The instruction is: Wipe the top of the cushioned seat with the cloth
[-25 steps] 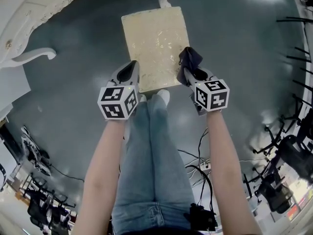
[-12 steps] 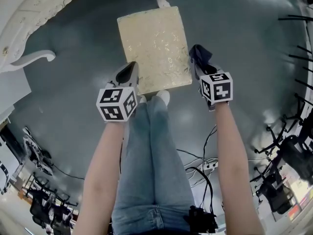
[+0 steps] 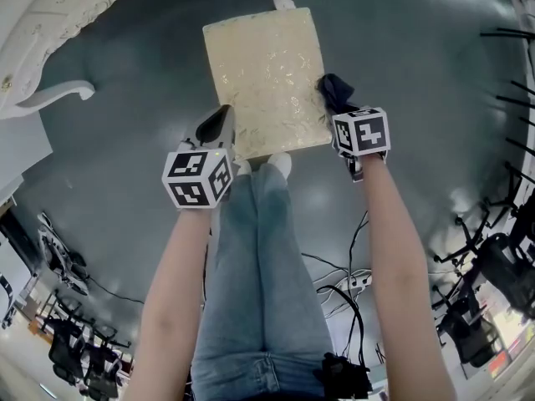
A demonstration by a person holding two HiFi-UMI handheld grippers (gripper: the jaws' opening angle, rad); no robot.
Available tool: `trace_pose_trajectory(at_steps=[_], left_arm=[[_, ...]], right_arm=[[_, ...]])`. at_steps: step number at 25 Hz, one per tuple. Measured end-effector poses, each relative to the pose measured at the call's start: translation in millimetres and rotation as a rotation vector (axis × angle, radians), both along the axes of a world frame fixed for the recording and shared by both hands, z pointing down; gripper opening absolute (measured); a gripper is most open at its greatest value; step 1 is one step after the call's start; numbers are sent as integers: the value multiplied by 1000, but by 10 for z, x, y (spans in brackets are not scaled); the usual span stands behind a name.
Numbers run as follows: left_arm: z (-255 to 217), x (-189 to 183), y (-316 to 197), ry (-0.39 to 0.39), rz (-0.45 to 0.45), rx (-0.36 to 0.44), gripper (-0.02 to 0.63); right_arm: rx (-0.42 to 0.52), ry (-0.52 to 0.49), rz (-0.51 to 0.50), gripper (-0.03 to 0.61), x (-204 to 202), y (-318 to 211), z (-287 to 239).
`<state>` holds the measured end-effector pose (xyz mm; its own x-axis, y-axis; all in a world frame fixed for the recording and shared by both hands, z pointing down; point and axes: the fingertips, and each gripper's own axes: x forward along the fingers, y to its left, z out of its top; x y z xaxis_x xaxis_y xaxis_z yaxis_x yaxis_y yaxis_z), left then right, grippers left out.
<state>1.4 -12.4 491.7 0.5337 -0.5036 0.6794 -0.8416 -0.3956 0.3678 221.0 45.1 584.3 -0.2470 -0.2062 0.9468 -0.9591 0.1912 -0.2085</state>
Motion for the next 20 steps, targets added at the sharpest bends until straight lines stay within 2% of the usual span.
trace_pose_trajectory(at_steps=[6, 20], left_arm=[[12, -37, 48, 9, -15, -7, 5], [-29, -137, 121, 19, 8, 1, 5]], right_arm=[[-10, 10, 86, 46, -8, -7, 15], [25, 21, 65, 44, -168, -7, -105]])
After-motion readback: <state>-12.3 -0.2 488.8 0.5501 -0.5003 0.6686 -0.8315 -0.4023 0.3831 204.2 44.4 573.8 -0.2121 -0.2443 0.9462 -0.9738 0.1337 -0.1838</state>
